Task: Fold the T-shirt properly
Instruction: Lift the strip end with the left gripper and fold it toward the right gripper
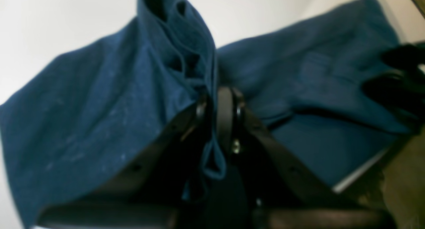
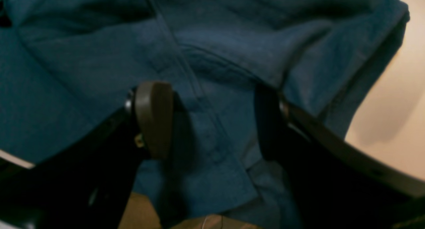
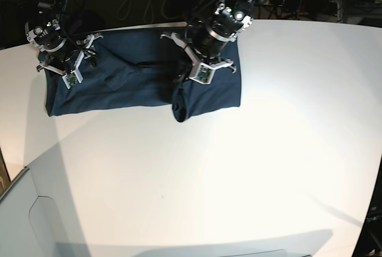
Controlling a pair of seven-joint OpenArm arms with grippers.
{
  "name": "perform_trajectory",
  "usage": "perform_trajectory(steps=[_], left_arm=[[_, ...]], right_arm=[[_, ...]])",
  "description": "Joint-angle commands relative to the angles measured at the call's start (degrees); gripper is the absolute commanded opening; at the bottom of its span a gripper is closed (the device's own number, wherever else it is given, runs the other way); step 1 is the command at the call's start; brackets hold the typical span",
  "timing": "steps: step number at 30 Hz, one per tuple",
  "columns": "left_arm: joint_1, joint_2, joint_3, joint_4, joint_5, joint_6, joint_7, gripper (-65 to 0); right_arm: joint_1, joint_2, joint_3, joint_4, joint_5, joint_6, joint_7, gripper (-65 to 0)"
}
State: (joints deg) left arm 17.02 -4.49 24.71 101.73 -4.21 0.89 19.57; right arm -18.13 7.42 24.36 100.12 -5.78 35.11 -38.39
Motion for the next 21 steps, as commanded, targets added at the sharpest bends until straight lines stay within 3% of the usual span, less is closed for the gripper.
perform_trajectory(steps=[1,10,21], left_arm=[[-0.7,0.4,1.3,0.5,-0.5,-0.4,-1.6,-65.0],[-5.1,0.4,7.9,-4.4,-0.5,-0.4,-1.9,-65.0],[-7.5,2.0,8.6,-6.0,-0.8,-0.6,-1.8,-65.0]], right_arm=[[0.2,0.7,0.3,0.9,0.7,1.1,1.1,-28.4],[0.2,1.5,0.3,0.9,0.7,1.1,0.8,-28.4],[0.2,1.9,0.3,0.9,0.7,1.1,0.8,-28.4]])
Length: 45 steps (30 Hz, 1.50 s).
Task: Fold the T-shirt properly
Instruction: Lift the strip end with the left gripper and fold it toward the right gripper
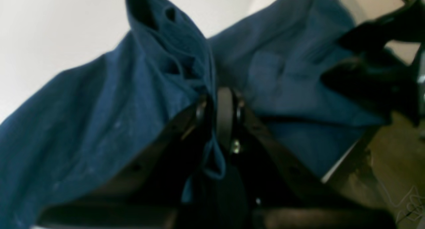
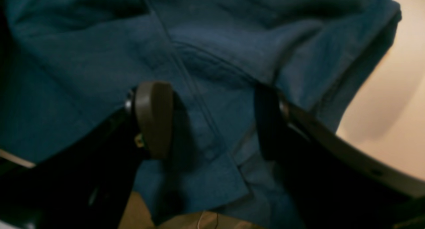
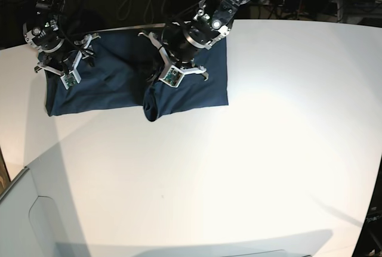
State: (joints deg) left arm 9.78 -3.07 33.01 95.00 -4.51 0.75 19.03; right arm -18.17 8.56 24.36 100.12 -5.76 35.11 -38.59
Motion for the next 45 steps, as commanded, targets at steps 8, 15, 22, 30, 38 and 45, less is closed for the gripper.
perform_trajectory(steps=[8,15,22,30,38,45], left_arm=[[-0.3,1.4,1.5,-1.1,-0.2,-0.5,-1.3,-65.0],[-0.3,1.4,1.5,-1.1,-0.5,-0.6,-1.3,-65.0],[-0.3,1.4,1.6,-1.1,-0.6,-0.6,-1.3,-65.0],[-0.3,1.4,2.4,-1.1,-0.7,-0.6,-1.3,-65.0],[-0.3,1.4,3.5,-1.1,-0.4,-0.6,-1.3,-65.0],[-1.2,1.4,3.5,-1.1,-0.4,-0.4,-1.0,-65.0]], right_arm=[[0.3,0.7,0.3,1.0,0.7,1.1,1.0,-28.4],[0.3,0.7,0.3,1.0,0.7,1.1,1.1,-28.4],[0.3,0.7,0.3,1.0,0.7,1.1,1.1,-28.4],[0.3,0.7,0.3,1.0,0.7,1.1,1.0,-28.4],[0.2,0.7,0.2,1.1,0.7,1.1,0.9,-28.4],[0.1,0.7,0.2,1.4,0.7,1.1,0.9,-28.4]])
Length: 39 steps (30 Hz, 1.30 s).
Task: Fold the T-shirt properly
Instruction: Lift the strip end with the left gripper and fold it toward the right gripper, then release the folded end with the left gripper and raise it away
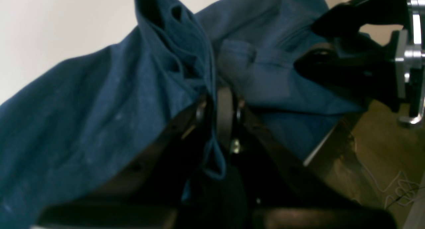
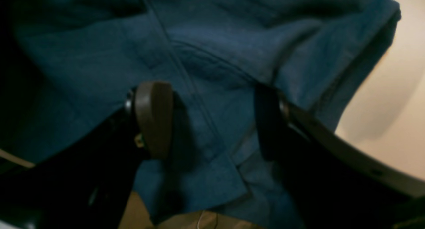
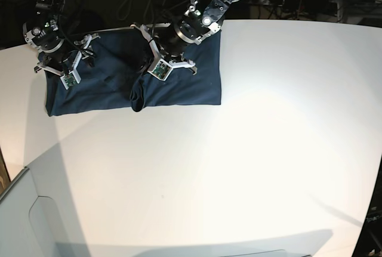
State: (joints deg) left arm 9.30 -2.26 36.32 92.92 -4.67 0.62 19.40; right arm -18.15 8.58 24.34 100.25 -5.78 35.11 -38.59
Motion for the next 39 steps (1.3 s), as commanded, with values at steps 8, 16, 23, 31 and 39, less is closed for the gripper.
perform_trajectory(steps=[8,16,23,31,39], left_arm=[[-1.0,0.6,0.1,1.0,-0.6,-0.1,-1.3,-49.7],[-0.5,0.6,0.2,3.2,-0.6,-0.1,-1.6,-36.7],[0.8,-0.7,-3.4,6.9,-0.7,-0.1,-1.7,-36.8],[3.1,-0.8,-11.7,7.5,-0.7,-0.2,-1.8,-36.8],[5.8,-0.8,-25.5,8.3,-0.7,-0.6,-1.8,-36.8]], right_arm=[[0.0,0.7,0.2,1.3,0.7,1.1,0.8,-28.4],[-0.1,0.7,0.2,1.3,0.7,1.1,0.8,-28.4],[0.1,0.7,0.2,1.3,0.7,1.1,0.8,-28.4],[1.1,0.7,0.8,3.1,0.7,0.8,1.3,-26.7],[3.0,-0.1,8.1,5.6,0.7,0.7,0.8,-14.7]])
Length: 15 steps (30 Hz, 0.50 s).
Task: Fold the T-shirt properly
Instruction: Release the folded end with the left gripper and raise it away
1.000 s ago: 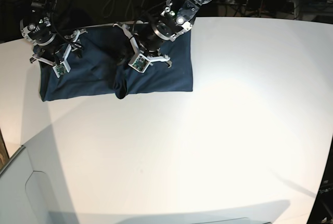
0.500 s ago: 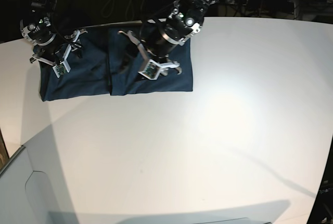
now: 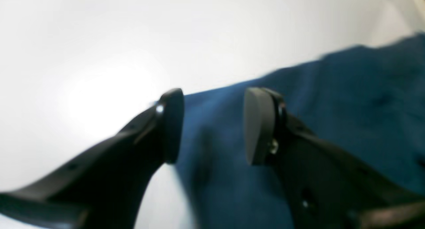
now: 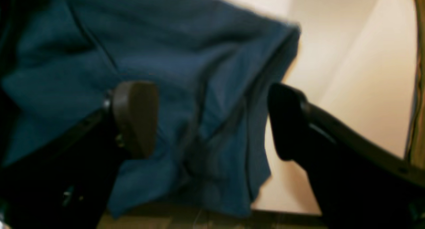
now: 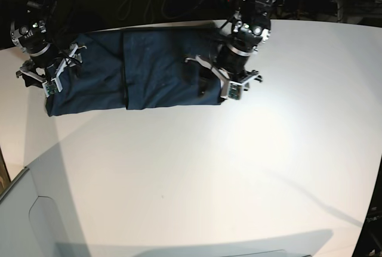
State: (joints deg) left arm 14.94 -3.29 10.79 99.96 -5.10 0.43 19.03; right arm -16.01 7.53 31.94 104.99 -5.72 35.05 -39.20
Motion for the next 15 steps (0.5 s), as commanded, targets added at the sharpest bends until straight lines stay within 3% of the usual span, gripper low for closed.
perform_trajectory(steps=[1,3,9,15], left_arm=[[0.6,0.3,-1.6,1.5,-0.3,-0.4,-1.4,-36.8],[0.9,0.4,-4.3,2.4,-0.8,-0.4,-1.4,-36.8],[2.0,0.1,-11.4,2.1,-10.0,-0.4,-1.0,-36.8],[2.1,-1.9,-11.4,0.4,-11.6,-0.4,-1.0,-36.8]], right_arm=[[1.4,1.0,1.5,-0.2,0.7,0.8,1.4,-14.7],[2.7,1.0,4.0,-3.1,0.7,0.8,1.4,-14.7],[7.7,1.4,8.4,-14.3,0.7,0.9,1.4,-14.6],[8.5,2.6,8.2,-20.8,0.9,0.9,1.9,-14.6]])
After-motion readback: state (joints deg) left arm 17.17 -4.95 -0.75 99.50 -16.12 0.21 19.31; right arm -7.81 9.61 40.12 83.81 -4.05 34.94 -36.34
